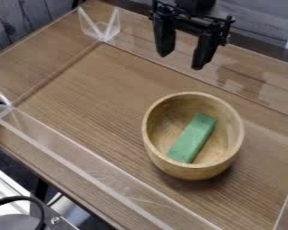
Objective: Remove the green block from inside the brown bowl and put it on the table
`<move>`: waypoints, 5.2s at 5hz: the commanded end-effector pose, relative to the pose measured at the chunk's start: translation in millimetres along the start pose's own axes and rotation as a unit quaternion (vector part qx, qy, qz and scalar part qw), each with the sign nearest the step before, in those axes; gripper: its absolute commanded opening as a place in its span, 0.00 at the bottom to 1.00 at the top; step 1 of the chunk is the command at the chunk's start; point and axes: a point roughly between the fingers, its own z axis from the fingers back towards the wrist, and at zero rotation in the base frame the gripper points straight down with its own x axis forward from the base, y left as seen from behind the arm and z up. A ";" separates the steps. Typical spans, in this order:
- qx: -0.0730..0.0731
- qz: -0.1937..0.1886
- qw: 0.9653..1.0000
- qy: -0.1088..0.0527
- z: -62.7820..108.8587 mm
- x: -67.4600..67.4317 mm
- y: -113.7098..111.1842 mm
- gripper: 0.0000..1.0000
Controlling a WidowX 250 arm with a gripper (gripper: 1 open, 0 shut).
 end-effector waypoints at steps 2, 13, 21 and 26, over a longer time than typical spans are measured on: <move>0.003 -0.028 0.999 0.022 -28.9 -22.8 -22.8 1.00; -0.052 0.003 0.998 -0.027 -80.9 -17.1 -48.2 1.00; -0.019 0.088 0.995 -0.032 -103.4 -10.8 -44.4 0.00; -0.016 0.097 0.993 -0.063 -32.7 -7.2 -18.9 0.00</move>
